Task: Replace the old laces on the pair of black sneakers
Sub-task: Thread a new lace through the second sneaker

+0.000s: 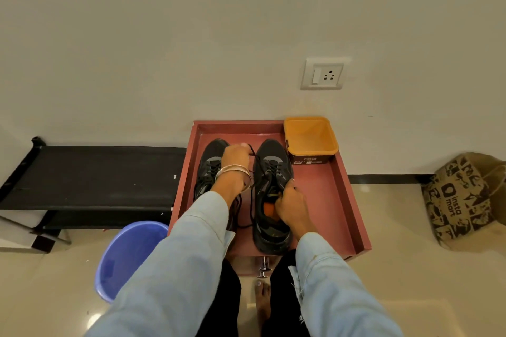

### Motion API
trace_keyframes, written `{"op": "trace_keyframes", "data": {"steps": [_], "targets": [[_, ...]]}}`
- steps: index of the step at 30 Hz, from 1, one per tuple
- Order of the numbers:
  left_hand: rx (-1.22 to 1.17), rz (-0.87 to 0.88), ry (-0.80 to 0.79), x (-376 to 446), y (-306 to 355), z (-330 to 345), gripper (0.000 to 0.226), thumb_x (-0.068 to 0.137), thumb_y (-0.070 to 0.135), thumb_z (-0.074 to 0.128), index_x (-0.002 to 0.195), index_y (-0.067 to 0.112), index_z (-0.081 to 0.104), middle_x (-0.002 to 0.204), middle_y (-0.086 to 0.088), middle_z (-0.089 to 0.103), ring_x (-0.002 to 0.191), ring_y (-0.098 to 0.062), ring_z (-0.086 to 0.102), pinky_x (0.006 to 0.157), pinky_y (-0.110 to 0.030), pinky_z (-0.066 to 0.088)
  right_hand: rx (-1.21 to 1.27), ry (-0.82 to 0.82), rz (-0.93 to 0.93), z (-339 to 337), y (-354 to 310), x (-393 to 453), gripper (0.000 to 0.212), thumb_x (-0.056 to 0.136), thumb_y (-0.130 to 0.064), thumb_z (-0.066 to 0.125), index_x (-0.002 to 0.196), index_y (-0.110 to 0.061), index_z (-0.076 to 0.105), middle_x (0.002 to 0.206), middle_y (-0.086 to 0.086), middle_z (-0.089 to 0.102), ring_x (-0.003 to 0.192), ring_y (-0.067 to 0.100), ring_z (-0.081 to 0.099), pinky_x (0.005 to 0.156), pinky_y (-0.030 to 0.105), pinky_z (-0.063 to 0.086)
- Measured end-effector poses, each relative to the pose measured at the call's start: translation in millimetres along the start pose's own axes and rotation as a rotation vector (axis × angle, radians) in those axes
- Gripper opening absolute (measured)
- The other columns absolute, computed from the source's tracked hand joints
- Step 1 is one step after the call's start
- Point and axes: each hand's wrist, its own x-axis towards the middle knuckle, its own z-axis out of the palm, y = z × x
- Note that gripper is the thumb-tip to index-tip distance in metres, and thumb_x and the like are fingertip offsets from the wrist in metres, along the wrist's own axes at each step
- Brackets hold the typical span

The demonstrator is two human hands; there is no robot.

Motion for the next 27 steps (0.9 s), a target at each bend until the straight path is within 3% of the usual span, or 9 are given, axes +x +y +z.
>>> {"op": "trace_keyframes", "data": {"steps": [3,9,11,12,15,18,20,23,27], "targets": [[-0.370,-0.092,0.125,-3,14,-18,0.026,0.093,0.012,0.052,0.071,0.007,0.063,0.063,-0.005,0.064,0.055,-0.021,0.052,0.050,-0.024,0.043,0.013,-0.007,0.021,1,-2,1,0.059,0.088,-0.008,0.046,0.143,0.002,0.026,0.132,0.024,0.046,0.120,0.040,0.046,0.100,0.048,0.044],[-0.840,-0.035,0.095,-23,-15,-11,0.029,0.085,0.004,0.045,0.056,0.008,0.048,0.047,-0.003,0.055,0.047,-0.022,0.051,0.051,-0.027,0.044,0.019,0.004,0.021,3,0,4,0.058,0.089,-0.008,0.046,0.143,0.001,0.027,0.129,0.024,0.048,0.119,0.040,0.047,0.098,0.050,0.044],[-0.691,0.013,0.111,-16,-29,-5,0.026,0.085,0.010,0.049,0.059,0.009,0.046,0.049,-0.006,0.045,0.043,-0.021,0.040,0.050,-0.032,0.043,0.018,0.008,0.020,4,2,5,0.058,0.089,-0.007,0.046,0.143,0.001,0.027,0.128,0.023,0.049,0.117,0.040,0.048,0.097,0.050,0.045],[-0.458,0.080,0.128,-13,-36,-2,0.024,0.086,0.017,0.053,0.065,0.009,0.048,0.053,-0.006,0.046,0.046,-0.022,0.042,0.053,-0.034,0.045,0.016,0.010,0.023,5,2,6,0.058,0.089,-0.007,0.047,0.143,0.001,0.027,0.127,0.024,0.049,0.117,0.040,0.048,0.097,0.050,0.045],[0.250,0.259,0.171,-8,-53,8,0.016,0.088,0.033,0.059,0.090,0.018,0.062,0.078,-0.002,0.060,0.073,-0.021,0.057,0.070,-0.032,0.047,0.010,0.026,0.016,6,3,7,0.059,0.088,-0.006,0.047,0.143,0.001,0.027,0.127,0.024,0.049,0.117,0.040,0.048,0.097,0.048,0.046],[0.610,0.329,0.093,3,-60,21,0.025,0.091,0.024,0.057,0.114,0.020,0.067,0.110,-0.011,0.058,0.100,-0.031,0.057,0.087,-0.038,0.046,0.005,0.035,0.010,8,5,8,0.062,0.088,-0.007,0.048,0.145,0.001,0.024,0.129,0.024,0.048,0.117,0.040,0.048,0.097,0.046,0.046],[0.760,0.349,0.029,9,-64,29,0.027,0.092,0.026,0.057,0.117,0.023,0.067,0.118,-0.013,0.053,0.108,-0.033,0.053,0.094,-0.042,0.046,0.007,0.039,0.012,8,5,8,0.063,0.089,-0.007,0.048,0.146,0.001,0.023,0.129,0.024,0.048,0.117,0.040,0.048,0.096,0.046,0.046],[0.830,0.365,0.083,9,-64,33,0.023,0.091,0.030,0.057,0.107,0.020,0.071,0.114,-0.009,0.055,0.107,-0.030,0.053,0.085,-0.043,0.049,0.002,0.037,0.008,8,5,8,0.064,0.089,-0.007,0.048,0.146,0.001,0.022,0.129,0.024,0.048,0.117,0.040,0.048,0.097,0.045,0.045],[0.699,0.290,0.056,6,-52,26,0.023,0.093,0.027,0.047,0.097,0.010,0.063,0.099,-0.008,0.066,0.098,-0.030,0.059,0.089,-0.043,0.043,-0.004,0.038,0.019,9,5,9,0.064,0.089,-0.006,0.048,0.146,0.001,0.021,0.130,0.024,0.047,0.119,0.040,0.047,0.097,0.046,0.045]]}}
